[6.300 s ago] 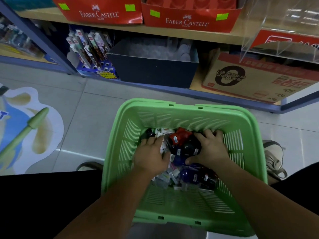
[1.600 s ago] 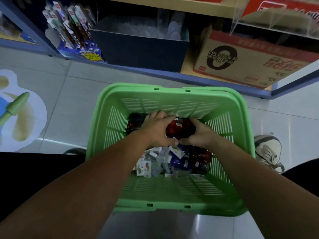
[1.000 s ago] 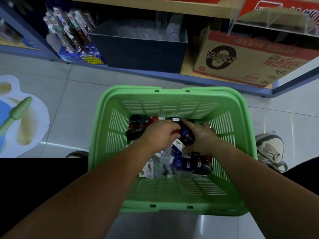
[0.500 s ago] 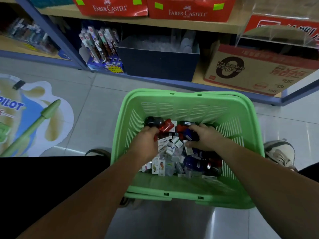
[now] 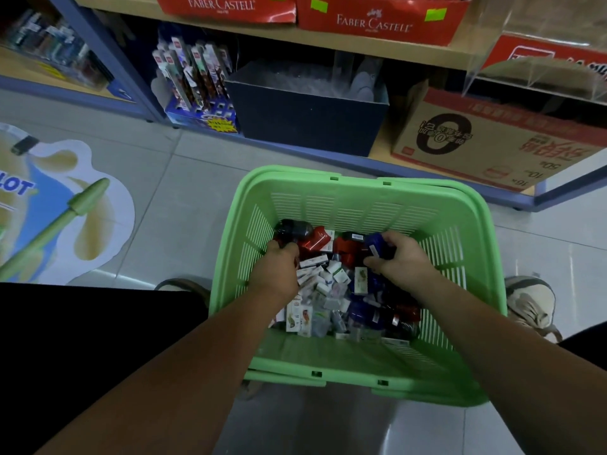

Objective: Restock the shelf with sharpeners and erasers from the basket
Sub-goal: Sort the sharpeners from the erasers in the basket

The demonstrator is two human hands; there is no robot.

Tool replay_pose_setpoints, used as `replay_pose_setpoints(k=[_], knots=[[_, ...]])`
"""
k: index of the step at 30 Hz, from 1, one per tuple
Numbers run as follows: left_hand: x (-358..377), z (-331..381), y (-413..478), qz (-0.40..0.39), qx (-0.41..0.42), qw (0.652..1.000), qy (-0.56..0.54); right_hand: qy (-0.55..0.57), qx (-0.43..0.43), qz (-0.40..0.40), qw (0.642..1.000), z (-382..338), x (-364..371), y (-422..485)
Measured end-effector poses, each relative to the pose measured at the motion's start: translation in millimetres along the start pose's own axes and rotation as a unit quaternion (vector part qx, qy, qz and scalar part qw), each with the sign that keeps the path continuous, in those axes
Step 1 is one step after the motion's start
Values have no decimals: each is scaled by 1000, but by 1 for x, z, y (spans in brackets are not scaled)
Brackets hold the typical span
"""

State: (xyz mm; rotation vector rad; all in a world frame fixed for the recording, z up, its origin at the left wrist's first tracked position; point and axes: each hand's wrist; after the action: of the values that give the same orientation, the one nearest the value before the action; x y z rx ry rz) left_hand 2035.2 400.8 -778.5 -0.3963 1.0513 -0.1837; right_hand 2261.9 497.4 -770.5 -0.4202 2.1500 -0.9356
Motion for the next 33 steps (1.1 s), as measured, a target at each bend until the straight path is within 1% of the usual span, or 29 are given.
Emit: replay_pose_setpoints(k=[2,4,6,8,10,13,14,15,16,17,18,19,20,21,22,23,24,25,26,27,29,31,33], knots=[[-6,4,4,20,10,1000,-18,18,-22,39,999,-9,2,-5],[-13,5,9,56,3,997,-45,34,-48,53,997,-25,5,-9],[-21,5,12,107,-26,989,-96,74,-64,16,995,-44,15,-13],[-28,4,9,140,-31,980,-137,117,-73,-23,990,-61,31,-16],[-36,8,0,135,-23,980,-146,148,-71,-74,984,-71,46,-16],[-45,17,-8,148,-20,982,-117,181,-38,-193,964,-73,56,-13],[-46,18,-9,157,-4,983,-92,202,-16,-207,957,-70,55,-10],[-45,17,-8,165,25,983,-72,216,0,-197,956,-65,53,-5],[-43,16,-6,168,60,982,-60,216,8,-167,962,-58,50,1],[-38,14,-3,162,95,981,-55,182,5,-114,977,-50,45,6],[-32,14,1,147,128,979,-56,115,-14,-50,992,-41,40,12],[-25,14,5,120,157,979,-58,36,-39,-5,999,-32,35,15],[-19,15,8,81,183,978,-53,-33,-63,15,997,-24,34,18],[-13,16,10,33,205,977,-37,-82,-88,11,993,-19,34,17],[-8,16,12,-12,219,976,-9,-127,-119,7,985,-17,36,16],[-3,14,12,-35,220,974,33,-170,-159,9,972,-17,39,16],[-1,12,11,-34,214,973,82,-217,-197,16,956,-19,44,17],[0,10,8,-16,199,972,125,-251,-218,14,943,-22,49,19],[0,7,6,9,180,971,157,-270,-221,1,937,-27,51,21],[-1,5,3,29,164,972,166,-276,-209,-18,938,-32,53,24],[-2,2,0,53,156,975,146,-288,-182,-35,940,-39,55,31],[-3,-3,0,79,144,982,96,-302,-179,-10,936,-42,59,32],[-2,-10,1,107,122,987,22,-297,-165,24,940,-41,66,31]])
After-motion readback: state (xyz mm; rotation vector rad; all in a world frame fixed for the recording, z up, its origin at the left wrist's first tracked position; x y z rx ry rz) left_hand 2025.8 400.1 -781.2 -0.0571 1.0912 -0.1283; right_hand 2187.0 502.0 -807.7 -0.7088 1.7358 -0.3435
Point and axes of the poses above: each hand's wrist, its own y-axis towards the middle knuckle, its own x-axis out of the palm, z = x × y, and after that the axes turned 15 degrees about x, right-handed
